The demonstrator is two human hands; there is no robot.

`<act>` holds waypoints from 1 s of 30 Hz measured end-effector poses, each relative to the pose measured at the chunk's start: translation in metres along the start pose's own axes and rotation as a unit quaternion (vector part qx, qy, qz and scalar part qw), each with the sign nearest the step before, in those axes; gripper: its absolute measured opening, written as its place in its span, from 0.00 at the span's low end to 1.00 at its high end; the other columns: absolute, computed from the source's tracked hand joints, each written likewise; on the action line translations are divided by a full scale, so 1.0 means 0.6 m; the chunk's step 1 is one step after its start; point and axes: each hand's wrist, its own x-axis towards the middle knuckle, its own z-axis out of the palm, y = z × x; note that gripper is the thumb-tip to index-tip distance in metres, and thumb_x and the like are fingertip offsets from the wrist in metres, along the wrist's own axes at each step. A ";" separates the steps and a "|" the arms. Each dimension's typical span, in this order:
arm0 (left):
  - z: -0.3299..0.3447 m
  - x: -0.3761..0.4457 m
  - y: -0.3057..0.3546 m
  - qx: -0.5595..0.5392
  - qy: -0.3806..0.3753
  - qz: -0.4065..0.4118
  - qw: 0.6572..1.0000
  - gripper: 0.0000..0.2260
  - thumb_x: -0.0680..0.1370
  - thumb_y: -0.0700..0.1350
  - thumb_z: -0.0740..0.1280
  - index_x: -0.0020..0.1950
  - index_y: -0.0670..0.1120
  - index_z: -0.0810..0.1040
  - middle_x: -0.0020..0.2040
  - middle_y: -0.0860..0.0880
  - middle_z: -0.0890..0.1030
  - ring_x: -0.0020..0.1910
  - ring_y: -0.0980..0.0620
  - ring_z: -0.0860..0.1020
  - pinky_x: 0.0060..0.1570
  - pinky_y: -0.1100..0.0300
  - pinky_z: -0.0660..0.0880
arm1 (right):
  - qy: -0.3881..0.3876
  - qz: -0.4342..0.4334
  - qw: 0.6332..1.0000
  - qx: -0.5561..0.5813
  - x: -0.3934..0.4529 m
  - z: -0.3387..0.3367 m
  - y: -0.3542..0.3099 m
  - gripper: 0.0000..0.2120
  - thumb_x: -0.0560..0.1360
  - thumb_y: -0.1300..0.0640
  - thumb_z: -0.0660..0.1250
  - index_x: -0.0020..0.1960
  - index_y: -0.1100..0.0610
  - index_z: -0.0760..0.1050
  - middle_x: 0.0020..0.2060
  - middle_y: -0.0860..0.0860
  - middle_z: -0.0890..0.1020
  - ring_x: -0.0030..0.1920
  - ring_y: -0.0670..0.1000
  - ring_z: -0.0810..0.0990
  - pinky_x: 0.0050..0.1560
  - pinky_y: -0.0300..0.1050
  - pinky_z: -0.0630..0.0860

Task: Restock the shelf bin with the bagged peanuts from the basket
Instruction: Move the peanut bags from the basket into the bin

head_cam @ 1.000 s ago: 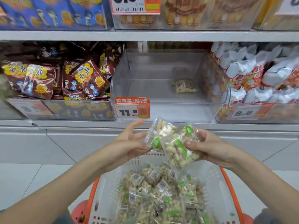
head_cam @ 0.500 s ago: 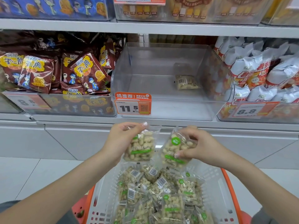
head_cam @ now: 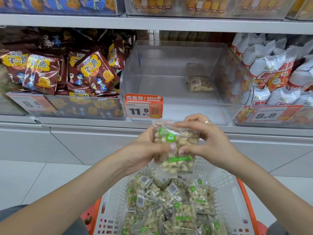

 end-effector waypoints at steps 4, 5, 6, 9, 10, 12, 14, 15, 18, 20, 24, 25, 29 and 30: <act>0.021 -0.008 -0.009 0.108 0.044 0.075 0.990 0.46 0.56 0.33 0.81 0.66 0.56 0.63 0.58 0.52 0.78 0.54 0.53 0.81 0.51 0.56 0.79 | 0.018 -0.027 0.999 0.027 -0.003 0.001 0.002 0.27 0.57 0.53 0.80 0.55 0.43 0.79 0.49 0.49 0.70 0.49 0.40 0.73 0.50 0.30 0.71; 0.024 -0.009 -0.008 0.109 0.052 0.096 0.988 0.42 0.58 0.30 0.80 0.64 0.53 0.64 0.55 0.53 0.79 0.52 0.54 0.81 0.49 0.58 0.79 | 0.027 -0.030 0.999 0.028 -0.005 0.003 0.001 0.28 0.57 0.50 0.80 0.56 0.41 0.79 0.50 0.47 0.70 0.51 0.40 0.73 0.51 0.32 0.72; 0.024 -0.010 -0.007 0.111 0.059 0.107 0.986 0.38 0.60 0.29 0.78 0.62 0.51 0.66 0.53 0.53 0.81 0.51 0.54 0.82 0.47 0.60 0.78 | 0.045 -0.029 0.998 0.025 -0.007 0.006 0.002 0.30 0.57 0.46 0.79 0.58 0.38 0.76 0.52 0.45 0.70 0.52 0.41 0.73 0.53 0.34 0.73; 0.018 -0.012 0.001 0.110 0.071 0.113 0.985 0.33 0.60 0.29 0.78 0.58 0.49 0.69 0.53 0.49 0.82 0.50 0.52 0.82 0.47 0.60 0.79 | 0.087 0.020 0.994 0.056 -0.010 0.013 0.004 0.43 0.54 0.38 0.78 0.64 0.29 0.62 0.62 0.42 0.68 0.61 0.40 0.72 0.59 0.40 0.74; 0.019 -0.015 0.004 0.108 0.067 0.115 0.985 0.33 0.60 0.29 0.78 0.58 0.48 0.68 0.54 0.49 0.82 0.51 0.52 0.82 0.48 0.60 0.79 | 0.067 0.045 0.992 0.101 -0.010 0.014 0.005 0.48 0.52 0.36 0.79 0.66 0.29 0.58 0.65 0.42 0.68 0.63 0.43 0.73 0.58 0.42 0.75; 0.020 -0.018 0.008 0.109 0.056 0.112 0.986 0.36 0.60 0.29 0.78 0.60 0.47 0.65 0.56 0.49 0.80 0.52 0.53 0.82 0.49 0.60 0.78 | -0.014 0.079 0.969 0.232 -0.012 0.020 0.007 0.53 0.50 0.38 0.81 0.69 0.34 0.56 0.64 0.49 0.75 0.60 0.50 0.79 0.54 0.44 0.78; 0.018 -0.014 0.003 0.132 0.042 0.103 0.985 0.40 0.59 0.31 0.79 0.63 0.48 0.61 0.58 0.48 0.78 0.54 0.53 0.81 0.51 0.58 0.79 | -0.067 0.068 0.952 0.292 -0.011 0.024 0.013 0.51 0.51 0.47 0.83 0.69 0.45 0.61 0.55 0.53 0.83 0.54 0.52 0.83 0.50 0.42 0.79; 0.016 -0.011 -0.003 0.147 0.039 0.093 0.984 0.42 0.58 0.35 0.81 0.63 0.49 0.60 0.60 0.46 0.76 0.56 0.52 0.80 0.53 0.54 0.78 | -0.072 0.061 0.951 0.295 -0.011 0.026 0.013 0.48 0.52 0.50 0.83 0.67 0.50 0.64 0.51 0.52 0.84 0.51 0.51 0.83 0.48 0.41 0.79; 0.015 -0.007 -0.013 0.176 0.044 0.052 0.982 0.42 0.54 0.44 0.83 0.61 0.53 0.64 0.61 0.44 0.77 0.57 0.50 0.80 0.57 0.49 0.77 | -0.031 0.074 0.956 0.281 -0.011 0.030 0.011 0.42 0.48 0.52 0.84 0.58 0.55 0.69 0.44 0.50 0.85 0.45 0.48 0.84 0.43 0.38 0.79; 0.022 -0.011 -0.018 0.147 0.027 0.024 0.988 0.37 0.59 0.36 0.81 0.60 0.51 0.66 0.56 0.47 0.81 0.52 0.51 0.82 0.54 0.54 0.79 | 0.002 0.086 0.956 0.280 -0.013 0.033 0.013 0.41 0.46 0.49 0.84 0.54 0.55 0.70 0.40 0.49 0.85 0.43 0.47 0.85 0.40 0.37 0.79; 0.030 -0.012 -0.023 0.119 0.045 0.018 0.992 0.31 0.63 0.30 0.77 0.59 0.48 0.67 0.53 0.51 0.83 0.50 0.56 0.82 0.49 0.60 0.79 | -0.021 0.110 0.955 0.275 -0.007 0.039 0.012 0.48 0.47 0.42 0.83 0.58 0.62 0.67 0.45 0.53 0.85 0.47 0.51 0.85 0.43 0.39 0.79; 0.028 -0.010 -0.022 0.120 0.046 0.018 0.992 0.32 0.63 0.30 0.77 0.60 0.48 0.67 0.52 0.52 0.83 0.49 0.58 0.82 0.48 0.62 0.79 | -0.039 0.112 0.955 0.273 -0.006 0.037 0.013 0.48 0.48 0.44 0.84 0.58 0.62 0.65 0.46 0.54 0.85 0.48 0.52 0.85 0.44 0.39 0.79; 0.028 0.000 -0.025 0.104 0.042 0.019 0.993 0.45 0.62 0.30 0.77 0.71 0.46 0.56 0.54 0.52 0.82 0.51 0.57 0.82 0.46 0.60 0.80 | -0.029 0.107 0.963 0.244 -0.006 0.029 0.013 0.36 0.56 0.65 0.81 0.57 0.61 0.66 0.47 0.53 0.85 0.49 0.53 0.84 0.46 0.40 0.79; 0.029 0.003 -0.030 0.104 0.043 0.031 0.993 0.45 0.62 0.32 0.78 0.70 0.47 0.55 0.54 0.51 0.82 0.52 0.55 0.82 0.49 0.56 0.80 | -0.017 0.110 0.963 0.244 -0.005 0.028 0.015 0.33 0.57 0.67 0.78 0.58 0.62 0.66 0.47 0.54 0.85 0.48 0.53 0.85 0.45 0.40 0.79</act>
